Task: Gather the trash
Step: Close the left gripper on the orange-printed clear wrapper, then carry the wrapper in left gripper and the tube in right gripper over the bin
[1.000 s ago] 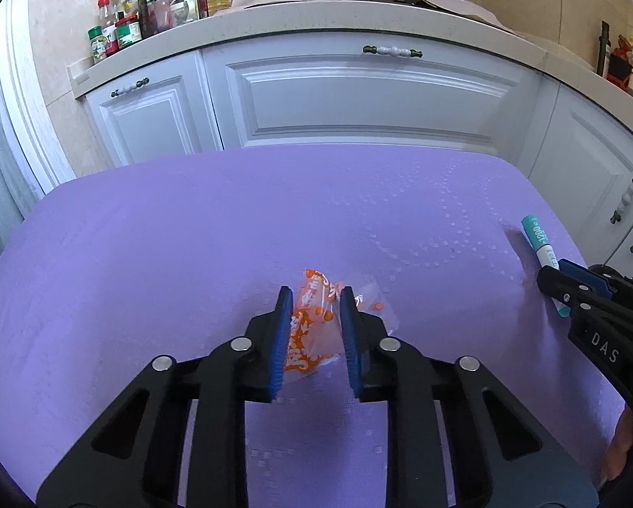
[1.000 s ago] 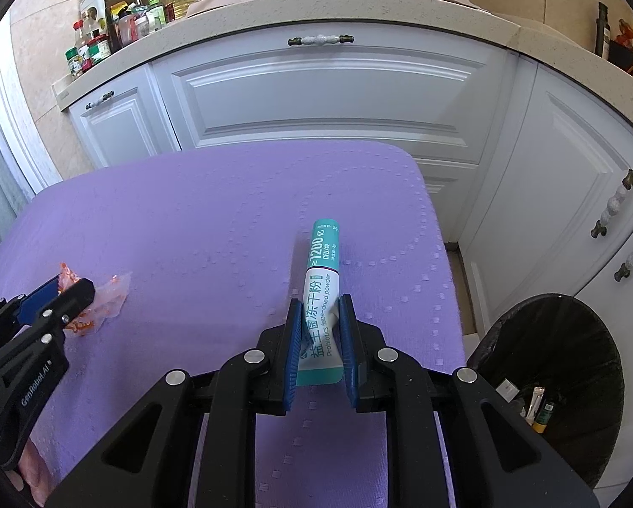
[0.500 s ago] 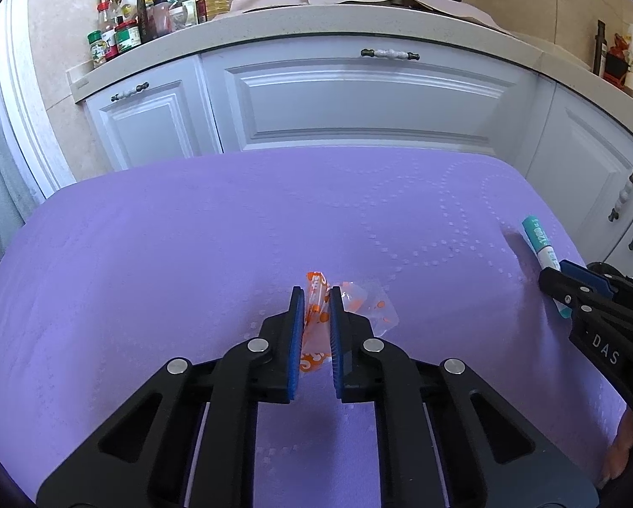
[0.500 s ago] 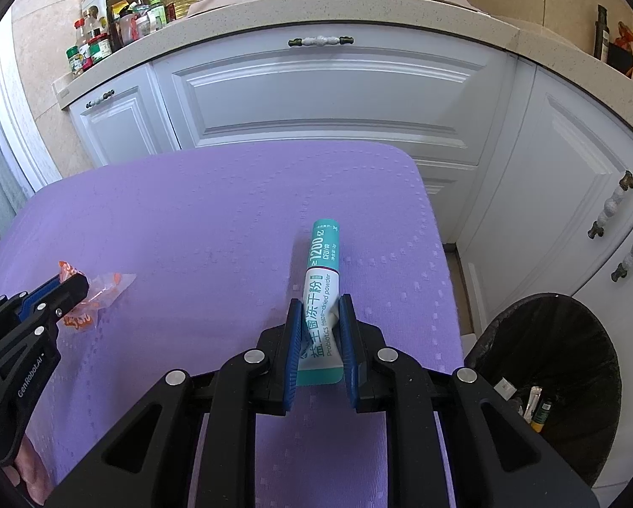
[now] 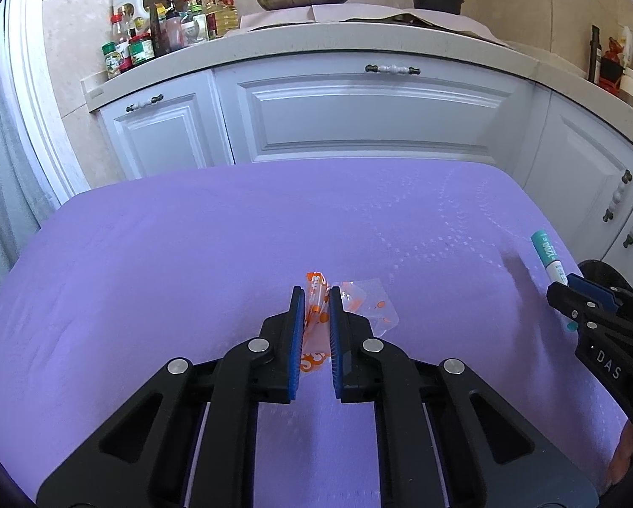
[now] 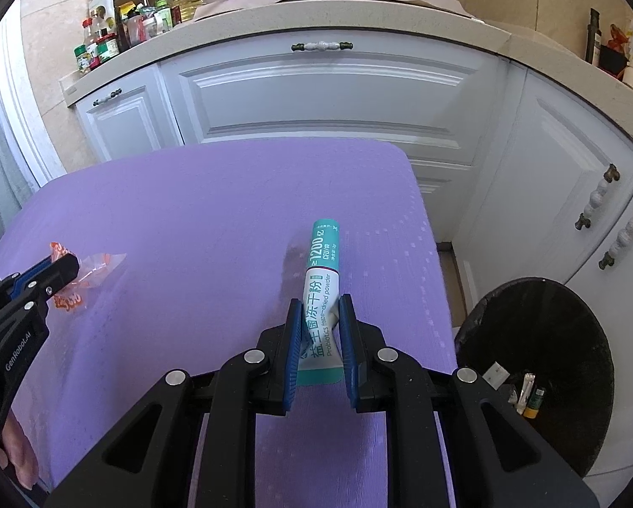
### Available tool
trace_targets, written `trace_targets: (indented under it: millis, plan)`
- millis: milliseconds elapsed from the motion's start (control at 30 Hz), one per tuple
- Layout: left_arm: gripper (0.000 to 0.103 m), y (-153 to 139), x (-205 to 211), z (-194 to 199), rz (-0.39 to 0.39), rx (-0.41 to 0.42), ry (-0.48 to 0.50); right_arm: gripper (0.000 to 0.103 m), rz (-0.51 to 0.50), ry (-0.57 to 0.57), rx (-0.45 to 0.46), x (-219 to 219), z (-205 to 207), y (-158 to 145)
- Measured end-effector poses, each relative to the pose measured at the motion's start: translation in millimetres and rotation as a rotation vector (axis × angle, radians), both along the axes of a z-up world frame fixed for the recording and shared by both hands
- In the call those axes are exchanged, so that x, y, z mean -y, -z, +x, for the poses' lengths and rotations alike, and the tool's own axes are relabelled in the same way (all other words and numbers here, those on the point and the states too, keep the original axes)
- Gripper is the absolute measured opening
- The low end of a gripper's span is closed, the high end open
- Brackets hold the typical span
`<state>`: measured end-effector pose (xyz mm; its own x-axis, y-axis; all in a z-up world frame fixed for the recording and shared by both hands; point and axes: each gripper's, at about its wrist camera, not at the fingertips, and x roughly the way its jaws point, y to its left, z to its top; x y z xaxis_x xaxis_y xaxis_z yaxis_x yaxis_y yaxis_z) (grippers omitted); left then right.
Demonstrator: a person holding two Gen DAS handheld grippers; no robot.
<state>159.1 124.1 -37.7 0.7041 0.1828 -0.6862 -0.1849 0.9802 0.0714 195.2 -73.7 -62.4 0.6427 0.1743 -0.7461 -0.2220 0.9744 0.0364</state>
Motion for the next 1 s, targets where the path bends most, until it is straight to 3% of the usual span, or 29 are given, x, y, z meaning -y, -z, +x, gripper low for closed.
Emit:
trace_targets:
  millis: [667,1000]
  plan:
    - [0.011,-18,7,-71,-0.021,0.038,0.021,0.018,-0.007,-0.013,0.037,9,-71,-12]
    - [0.011,-28,41,-85,-0.038,0.062,0.089,0.018,0.005,0.044,0.081,44,-105,-27]
